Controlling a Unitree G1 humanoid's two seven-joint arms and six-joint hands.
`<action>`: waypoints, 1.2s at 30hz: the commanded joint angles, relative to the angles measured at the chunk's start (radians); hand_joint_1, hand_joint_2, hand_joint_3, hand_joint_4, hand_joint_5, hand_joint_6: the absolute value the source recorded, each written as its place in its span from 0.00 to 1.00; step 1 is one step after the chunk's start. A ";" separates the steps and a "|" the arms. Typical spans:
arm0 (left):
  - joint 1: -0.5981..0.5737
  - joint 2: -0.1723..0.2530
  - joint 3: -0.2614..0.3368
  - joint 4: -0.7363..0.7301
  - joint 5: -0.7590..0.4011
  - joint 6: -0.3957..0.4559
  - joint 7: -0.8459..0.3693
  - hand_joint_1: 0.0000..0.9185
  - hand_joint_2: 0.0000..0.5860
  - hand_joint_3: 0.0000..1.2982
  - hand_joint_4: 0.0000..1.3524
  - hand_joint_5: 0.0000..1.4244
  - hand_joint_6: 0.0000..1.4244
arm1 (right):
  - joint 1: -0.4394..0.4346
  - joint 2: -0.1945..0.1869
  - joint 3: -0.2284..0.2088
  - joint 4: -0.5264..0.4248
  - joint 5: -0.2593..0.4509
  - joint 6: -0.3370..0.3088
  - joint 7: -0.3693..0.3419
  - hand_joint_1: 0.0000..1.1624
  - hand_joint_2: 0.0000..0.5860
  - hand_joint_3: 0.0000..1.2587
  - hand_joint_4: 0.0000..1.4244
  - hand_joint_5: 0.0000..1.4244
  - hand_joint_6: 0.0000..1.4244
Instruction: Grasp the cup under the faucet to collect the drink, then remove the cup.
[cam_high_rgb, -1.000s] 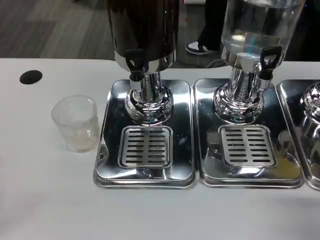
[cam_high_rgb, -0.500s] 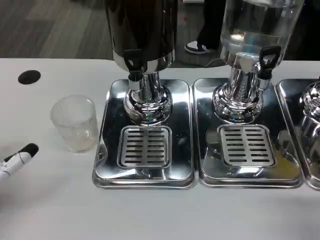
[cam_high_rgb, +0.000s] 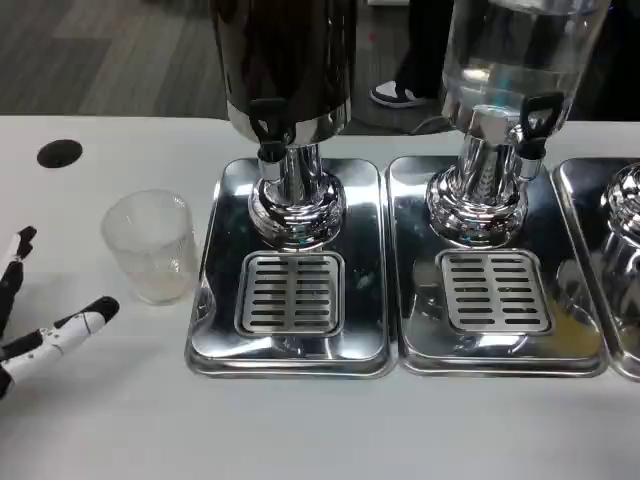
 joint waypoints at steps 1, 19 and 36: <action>-0.035 -0.016 -0.016 0.015 0.004 0.024 0.019 0.48 0.12 0.00 0.00 0.00 0.00 | 0.003 0.001 -0.008 -0.013 0.013 -0.018 0.001 0.64 0.97 0.34 0.26 0.21 0.13; -0.082 -0.028 -0.061 -0.042 0.015 0.054 0.014 0.45 0.13 0.00 0.00 0.00 0.00 | -0.006 0.009 -0.001 -0.002 0.006 -0.037 -0.003 0.64 0.97 0.34 0.26 0.21 0.13; -0.185 -0.044 -0.123 0.082 0.031 0.067 0.032 0.45 0.14 0.00 0.00 0.00 0.00 | -0.003 0.014 -0.008 -0.008 0.008 -0.057 -0.008 0.64 0.97 0.34 0.26 0.21 0.13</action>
